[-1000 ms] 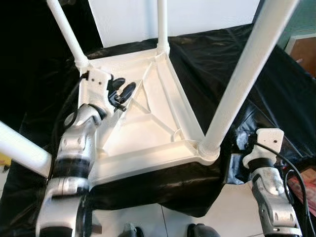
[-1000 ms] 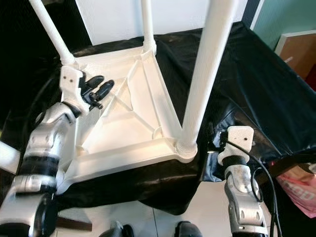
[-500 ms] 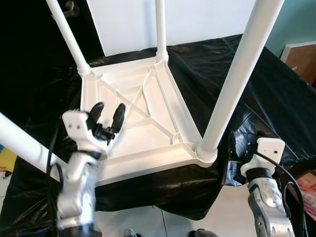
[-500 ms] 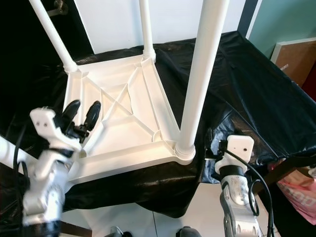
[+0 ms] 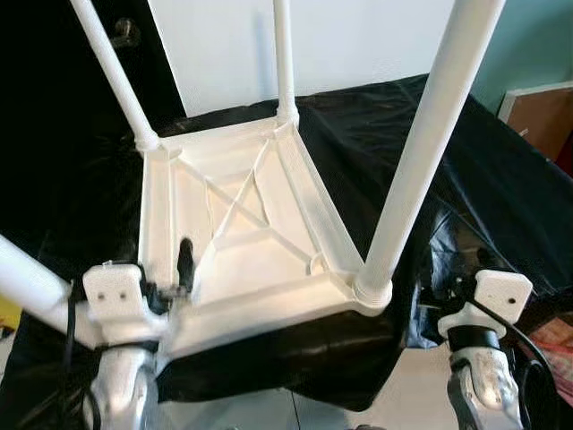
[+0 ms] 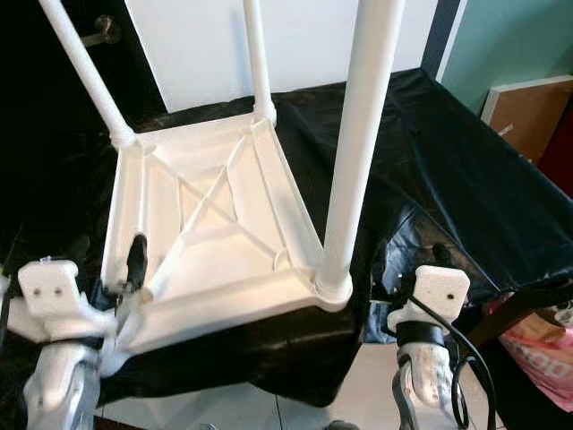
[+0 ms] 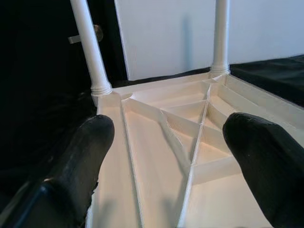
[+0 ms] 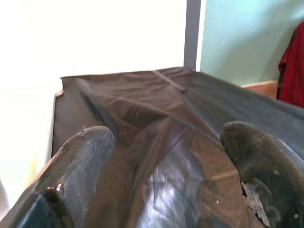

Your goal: Building children table

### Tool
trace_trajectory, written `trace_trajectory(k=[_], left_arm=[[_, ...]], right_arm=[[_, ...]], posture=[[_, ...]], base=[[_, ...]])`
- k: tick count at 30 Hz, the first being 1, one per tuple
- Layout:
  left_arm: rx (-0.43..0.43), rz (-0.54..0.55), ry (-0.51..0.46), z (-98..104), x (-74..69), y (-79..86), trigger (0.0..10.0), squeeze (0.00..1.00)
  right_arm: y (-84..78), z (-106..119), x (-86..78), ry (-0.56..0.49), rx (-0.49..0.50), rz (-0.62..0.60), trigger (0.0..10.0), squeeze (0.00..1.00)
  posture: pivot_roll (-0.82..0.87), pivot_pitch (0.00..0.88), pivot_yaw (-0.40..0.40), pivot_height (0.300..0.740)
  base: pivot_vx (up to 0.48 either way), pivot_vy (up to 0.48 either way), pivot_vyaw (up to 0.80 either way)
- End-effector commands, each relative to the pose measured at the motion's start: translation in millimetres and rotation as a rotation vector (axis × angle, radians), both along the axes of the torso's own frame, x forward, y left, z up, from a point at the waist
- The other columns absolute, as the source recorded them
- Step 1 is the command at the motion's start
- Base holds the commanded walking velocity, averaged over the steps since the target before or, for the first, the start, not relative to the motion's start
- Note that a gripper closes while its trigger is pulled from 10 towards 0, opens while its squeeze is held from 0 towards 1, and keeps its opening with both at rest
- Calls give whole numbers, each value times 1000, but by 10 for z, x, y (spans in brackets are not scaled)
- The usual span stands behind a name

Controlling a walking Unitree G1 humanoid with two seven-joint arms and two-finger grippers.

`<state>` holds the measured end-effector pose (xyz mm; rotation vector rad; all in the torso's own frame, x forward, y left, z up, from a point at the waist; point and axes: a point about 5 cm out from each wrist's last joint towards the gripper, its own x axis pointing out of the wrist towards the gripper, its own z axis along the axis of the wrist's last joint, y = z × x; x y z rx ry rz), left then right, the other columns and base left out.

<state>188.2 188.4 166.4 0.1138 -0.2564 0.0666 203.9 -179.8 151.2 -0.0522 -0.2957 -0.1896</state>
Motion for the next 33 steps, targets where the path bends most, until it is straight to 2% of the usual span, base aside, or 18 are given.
trace_trajectory(k=[1, 5, 9, 11, 12, 14, 16, 19, 21, 22, 24, 25, 26, 29, 32, 33], left_arm=[[70, 14, -35, 42, -105, -7, 10000, 0], [145, -101, -38, 30, -159, -73, 10000, 0], [200, -251, -13, -21, -178, -237, 10000, 0], [121, -300, 27, -78, -147, -288, 10000, 0], [121, -300, 27, -78, -147, -288, 10000, 0], [73, -367, 47, -102, -120, -344, 10000, 0], [68, -442, 55, -123, -109, -420, 10000, 0], [30, -523, 109, -187, -89, -492, 10000, 0], [-37, -589, 175, -250, -36, -550, 10000, 0], [-37, -589, 175, -250, -36, -550, 10000, 0], [-47, -696, 222, -284, -1, -625, 10000, 0], [-47, -696, 222, -284, -1, -625, 10000, 0], [-22, -773, 232, -283, 56, -664, 10000, 0], [24, -825, 232, -275, 112, -674, 10000, 0], [29, -840, 240, -280, 139, -669, 10000, 0], [96, -881, 253, -305, 190, -612, 10000, 0]], right_arm=[[-7, 0, -61, 9, -23, 22, 10000, 0], [20, -25, -98, 40, -28, 108, 10000, 0], [27, -61, -109, 69, -30, 188, 10000, 0], [7, -96, -120, 99, -13, 240, 10000, 0], [7, -96, -120, 99, -13, 240, 10000, 0], [7, -115, -130, 114, -5, 279, 10000, 0], [17, -120, -152, 121, -11, 323, 10000, 0], [27, -129, -181, 134, -14, 373, 10000, 0], [13, -167, -207, 171, -28, 434, 10000, 0], [13, -167, -207, 171, -28, 434, 10000, 0], [8, -220, -240, 231, -58, 550, 10000, 0], [8, -220, -240, 231, -58, 550, 10000, 0], [5, -275, -261, 296, -74, 654, 10000, 0], [-5, -298, -257, 330, -88, 708, 10000, 0], [-13, -302, -249, 345, -76, 727, 10000, 0], [-2, -308, -212, 368, -109, 789, 10000, 0]], posture=[[-191, 54, 57, 740], [-187, 53, 53, 740], [-180, 49, 46, 740], [-180, 45, 44, 740], [-180, 45, 44, 740], [-180, 41, 43, 740], [-179, 38, 41, 740], [-181, 36, 41, 740], [-185, 34, 41, 740], [-185, 34, 41, 740], [-191, 34, 43, 740], [-191, 34, 43, 740], [-192, 39, 40, 740], [-194, 41, 43, 740], [-194, 41, 43, 740], [-186, 51, 40, 740]], base=[[0, 0, 0], [0, 0, 0], [0, 0, 0], [0, 0, 0], [0, 0, 0], [0, 0, 0], [0, 0, 0], [0, 0, 0], [0, 0, 0], [0, 0, 0], [0, 0, 0], [0, 0, 0], [0, 0, 0], [0, 0, 0], [0, 0, 0], [0, 0, 0]])
